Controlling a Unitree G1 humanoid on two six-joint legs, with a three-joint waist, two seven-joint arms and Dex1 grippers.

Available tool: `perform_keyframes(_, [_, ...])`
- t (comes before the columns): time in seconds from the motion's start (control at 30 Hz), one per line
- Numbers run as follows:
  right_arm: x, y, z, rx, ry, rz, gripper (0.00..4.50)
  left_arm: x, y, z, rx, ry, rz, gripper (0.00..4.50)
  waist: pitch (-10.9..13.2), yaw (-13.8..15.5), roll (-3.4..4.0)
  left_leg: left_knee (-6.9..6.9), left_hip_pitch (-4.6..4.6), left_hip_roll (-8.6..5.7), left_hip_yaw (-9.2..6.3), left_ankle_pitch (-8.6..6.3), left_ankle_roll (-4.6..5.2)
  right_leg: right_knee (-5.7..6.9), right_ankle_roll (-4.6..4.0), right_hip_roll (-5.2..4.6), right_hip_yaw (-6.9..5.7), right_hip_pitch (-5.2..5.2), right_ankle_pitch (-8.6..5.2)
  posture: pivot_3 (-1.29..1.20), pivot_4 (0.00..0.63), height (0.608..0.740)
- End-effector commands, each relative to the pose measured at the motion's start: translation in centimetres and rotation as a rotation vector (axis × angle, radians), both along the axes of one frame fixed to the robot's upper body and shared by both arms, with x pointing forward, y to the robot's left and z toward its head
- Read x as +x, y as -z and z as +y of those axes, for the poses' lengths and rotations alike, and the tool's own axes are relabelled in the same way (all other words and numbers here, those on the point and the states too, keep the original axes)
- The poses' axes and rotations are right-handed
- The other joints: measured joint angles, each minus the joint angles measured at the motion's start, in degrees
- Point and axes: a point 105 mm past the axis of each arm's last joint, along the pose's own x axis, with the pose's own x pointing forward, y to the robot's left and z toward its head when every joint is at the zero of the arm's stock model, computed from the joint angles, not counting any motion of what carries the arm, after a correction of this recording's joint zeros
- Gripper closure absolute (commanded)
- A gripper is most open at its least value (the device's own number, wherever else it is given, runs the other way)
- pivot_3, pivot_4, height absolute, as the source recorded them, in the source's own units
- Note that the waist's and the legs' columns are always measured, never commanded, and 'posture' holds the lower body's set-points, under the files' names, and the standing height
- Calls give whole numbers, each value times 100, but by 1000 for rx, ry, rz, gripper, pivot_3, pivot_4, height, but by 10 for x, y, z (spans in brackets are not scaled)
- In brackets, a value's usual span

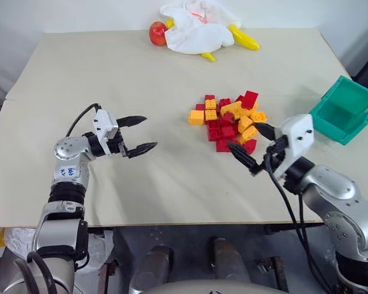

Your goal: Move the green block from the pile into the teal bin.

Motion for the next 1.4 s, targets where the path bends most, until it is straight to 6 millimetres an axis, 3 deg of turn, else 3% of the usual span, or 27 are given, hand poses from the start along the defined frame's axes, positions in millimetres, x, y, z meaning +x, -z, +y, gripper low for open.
perform_keyframes(0.03, [10,-4,17,-32,7,-5,31,-2,-22,0,-28,91,-62,0,0,-4,0,2,-3,-1,0,0,0,0,1,0,0,-4,1,0,150,740])
perform_keyframes(0.1, [25,4,23,-79,35,29,31,-4,-25,-1,-59,128,-61,0,0,-14,-1,5,-9,-1,0,0,1,2,2,0,-1,-9,3,0,150,740])
perform_keyframes(0.23, [45,-2,45,-49,48,14,889,0,-35,-3,-113,111,-109,0,0,-87,-1,0,-15,-3,0,-1,2,12,2,-2,1,-24,3,0,150,740])
perform_keyframes(0.33, [66,-6,58,-24,84,24,1839,0,-36,-4,-134,111,-127,0,0,-171,-1,22,-73,-6,3,0,1,39,1,-4,2,-86,3,0,150,740])
perform_keyframes(0.47, [86,-6,68,-9,111,46,3237,-2,-34,-5,-136,118,-131,0,-1,-287,-1,28,-79,-6,2,1,-1,49,1,-4,0,-94,3,0,150,740])
perform_keyframes(0.6, [115,9,69,-7,180,94,4484,0,-34,-6,-145,109,-112,0,-1,-328,0,28,-77,-6,3,1,-2,52,0,-4,2,-95,3,0,150,740])
perform_keyframes(0.7, [140,17,59,-27,269,100,4484,2,-37,-7,-148,92,-119,0,-1,-378,0,31,-73,-6,6,3,-4,59,0,-4,6,-95,4,0,150,740])
perform_keyframes(0.83, [153,15,35,-45,366,82,4484,5,-38,-2,-141,48,-138,0,-1,-426,0,31,-75,-6,0,3,-5,60,0,-4,7,-96,4,0,150,740])
perform_keyframes(1.27, [139,12,-51,-149,559,39,4484,7,-37,0,-143,9,-144,0,-1,-437,0,34,-78,-7,4,3,-5,63,0,-4,12,-100,4,0,150,740])
perform_keyframes(1.4, [135,9,-47,-179,483,32,4484,7,-36,-1,-146,6,-141,0,-1,-447,0,37,-77,-6,12,3,-5,67,-1,-3,16,-101,4,0,150,740])
